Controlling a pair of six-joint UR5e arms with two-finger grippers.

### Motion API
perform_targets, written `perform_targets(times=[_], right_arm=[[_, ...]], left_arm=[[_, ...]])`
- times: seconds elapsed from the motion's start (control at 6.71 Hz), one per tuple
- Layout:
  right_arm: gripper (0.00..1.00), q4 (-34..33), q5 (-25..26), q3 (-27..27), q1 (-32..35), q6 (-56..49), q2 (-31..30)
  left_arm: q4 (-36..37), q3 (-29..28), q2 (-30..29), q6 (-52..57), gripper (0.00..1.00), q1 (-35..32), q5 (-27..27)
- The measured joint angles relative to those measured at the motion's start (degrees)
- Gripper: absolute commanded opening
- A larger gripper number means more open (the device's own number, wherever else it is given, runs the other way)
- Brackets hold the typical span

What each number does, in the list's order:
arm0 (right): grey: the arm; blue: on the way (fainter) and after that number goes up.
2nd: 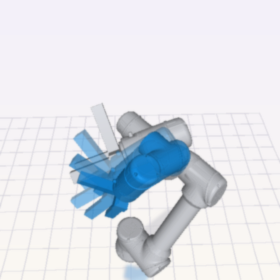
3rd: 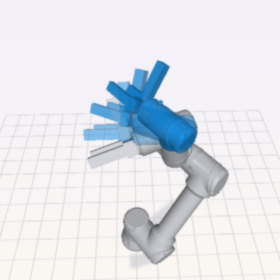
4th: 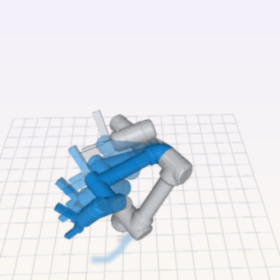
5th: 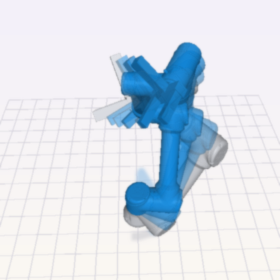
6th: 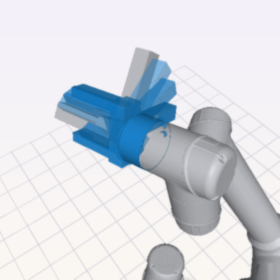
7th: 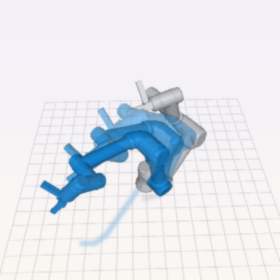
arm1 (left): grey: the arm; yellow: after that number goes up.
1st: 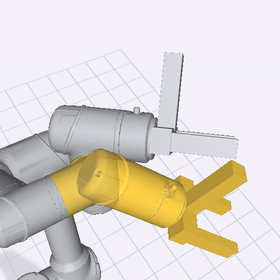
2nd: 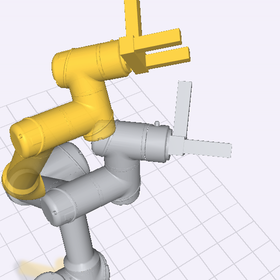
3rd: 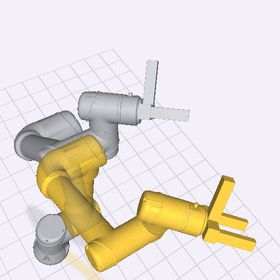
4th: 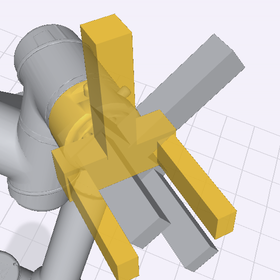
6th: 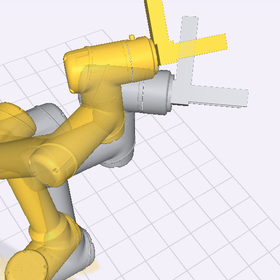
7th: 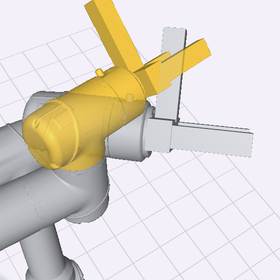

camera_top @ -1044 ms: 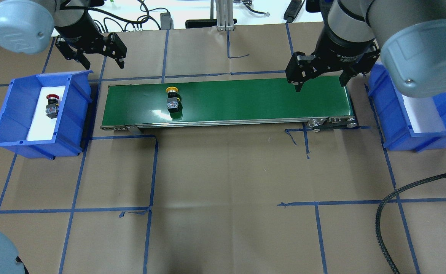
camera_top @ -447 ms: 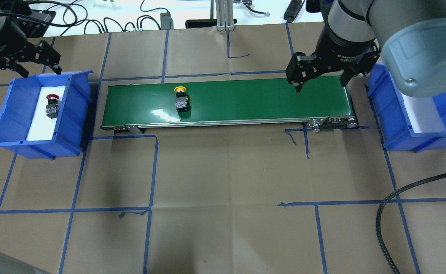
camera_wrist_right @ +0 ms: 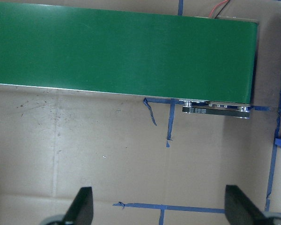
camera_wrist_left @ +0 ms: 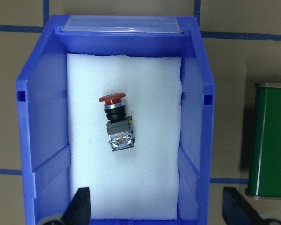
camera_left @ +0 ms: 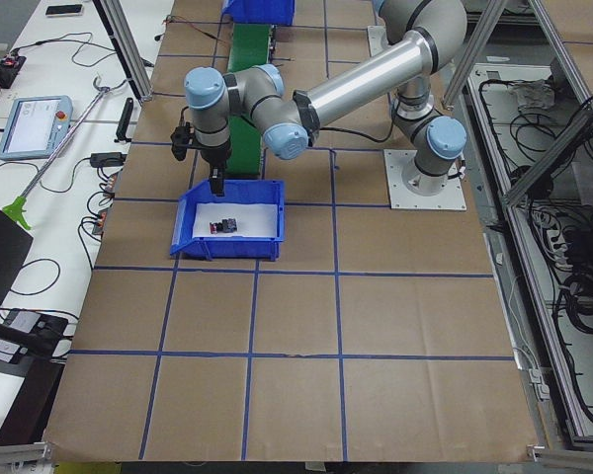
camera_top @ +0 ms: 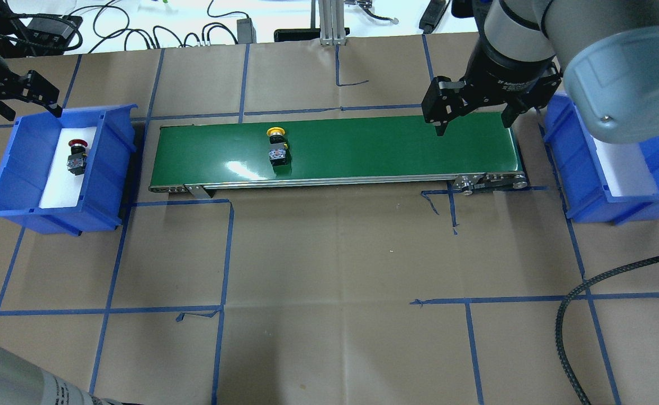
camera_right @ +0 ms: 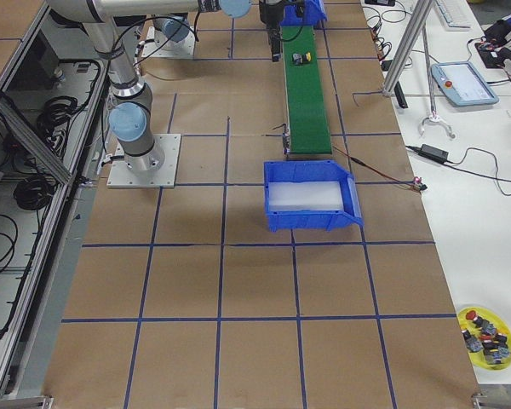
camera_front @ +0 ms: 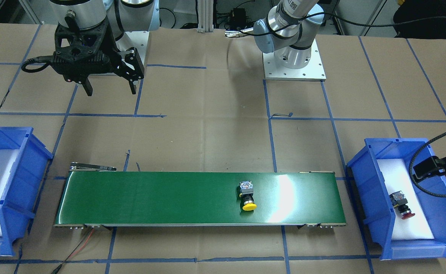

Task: Transport two buttons from left to right
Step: 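Open the left gripper and move it back over the blue bin, then lower the left gripper and grasp the red-capped button switch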

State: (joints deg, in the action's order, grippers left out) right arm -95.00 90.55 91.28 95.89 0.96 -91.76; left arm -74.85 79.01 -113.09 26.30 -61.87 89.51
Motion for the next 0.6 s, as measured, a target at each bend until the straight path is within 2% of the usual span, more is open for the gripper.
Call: perform_targets(times=[0.6], right_arm=[[1.0, 0.2, 0.1, 0.0, 0.0, 0.0, -0.1]], left_arm=[[5.1, 0.2, -5.8, 0.4, 1.0, 0.3, -0.2]])
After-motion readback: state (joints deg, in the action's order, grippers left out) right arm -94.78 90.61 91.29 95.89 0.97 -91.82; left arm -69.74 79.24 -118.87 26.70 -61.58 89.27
